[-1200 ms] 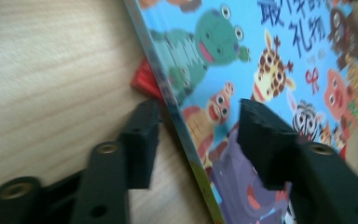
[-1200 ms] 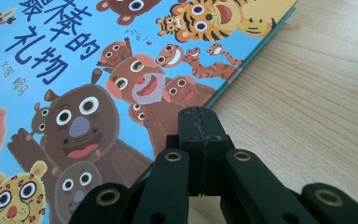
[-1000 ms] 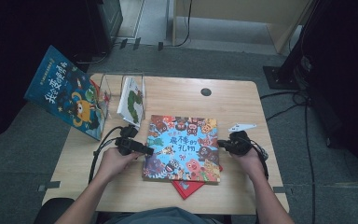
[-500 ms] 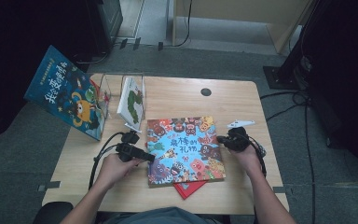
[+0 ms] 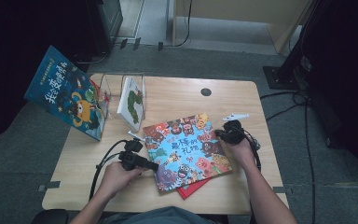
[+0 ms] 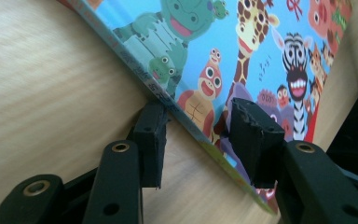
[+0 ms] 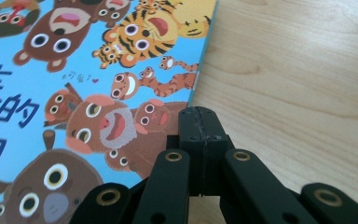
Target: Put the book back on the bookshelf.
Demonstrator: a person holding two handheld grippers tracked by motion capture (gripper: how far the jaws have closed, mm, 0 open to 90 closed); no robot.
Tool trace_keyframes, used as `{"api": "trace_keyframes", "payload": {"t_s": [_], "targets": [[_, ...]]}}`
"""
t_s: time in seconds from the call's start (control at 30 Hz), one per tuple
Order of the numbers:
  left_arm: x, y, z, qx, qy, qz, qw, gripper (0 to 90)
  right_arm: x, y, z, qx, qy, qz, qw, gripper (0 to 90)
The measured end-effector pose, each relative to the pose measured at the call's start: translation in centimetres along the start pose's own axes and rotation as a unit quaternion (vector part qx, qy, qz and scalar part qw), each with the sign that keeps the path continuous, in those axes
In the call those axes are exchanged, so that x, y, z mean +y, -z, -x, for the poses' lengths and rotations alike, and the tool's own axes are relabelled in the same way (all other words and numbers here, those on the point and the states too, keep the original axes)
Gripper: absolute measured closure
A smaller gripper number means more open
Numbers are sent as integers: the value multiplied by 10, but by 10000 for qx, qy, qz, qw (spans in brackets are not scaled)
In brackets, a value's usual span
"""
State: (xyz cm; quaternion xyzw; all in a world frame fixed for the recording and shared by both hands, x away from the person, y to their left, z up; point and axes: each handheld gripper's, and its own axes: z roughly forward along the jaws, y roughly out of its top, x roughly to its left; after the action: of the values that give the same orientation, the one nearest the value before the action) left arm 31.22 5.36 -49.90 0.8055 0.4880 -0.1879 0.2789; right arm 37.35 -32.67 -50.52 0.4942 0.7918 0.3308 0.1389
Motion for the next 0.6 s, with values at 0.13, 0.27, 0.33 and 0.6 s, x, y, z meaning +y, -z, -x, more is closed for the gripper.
{"api": "trace_keyframes", "payload": {"t_s": [0.13, 0.27, 0.33, 0.6], "targets": [[-3, -4, 5, -20, -43, -6, 10000, 586, 5, -5, 0, -85, -24, -7, 10000, 900], [-4, -5, 6, -27, -39, 59, 10000, 589, 8, -12, 2, -139, -109, -39, 9998, 900], [-4, -4, 4, -60, -53, 19, 10000, 594, 9, -12, 2, -152, -87, -44, 9998, 900], [3, 17, 1, -95, -141, 276, 9995, 690, 8, -3, 0, -134, -63, 76, 9999, 900]]}}
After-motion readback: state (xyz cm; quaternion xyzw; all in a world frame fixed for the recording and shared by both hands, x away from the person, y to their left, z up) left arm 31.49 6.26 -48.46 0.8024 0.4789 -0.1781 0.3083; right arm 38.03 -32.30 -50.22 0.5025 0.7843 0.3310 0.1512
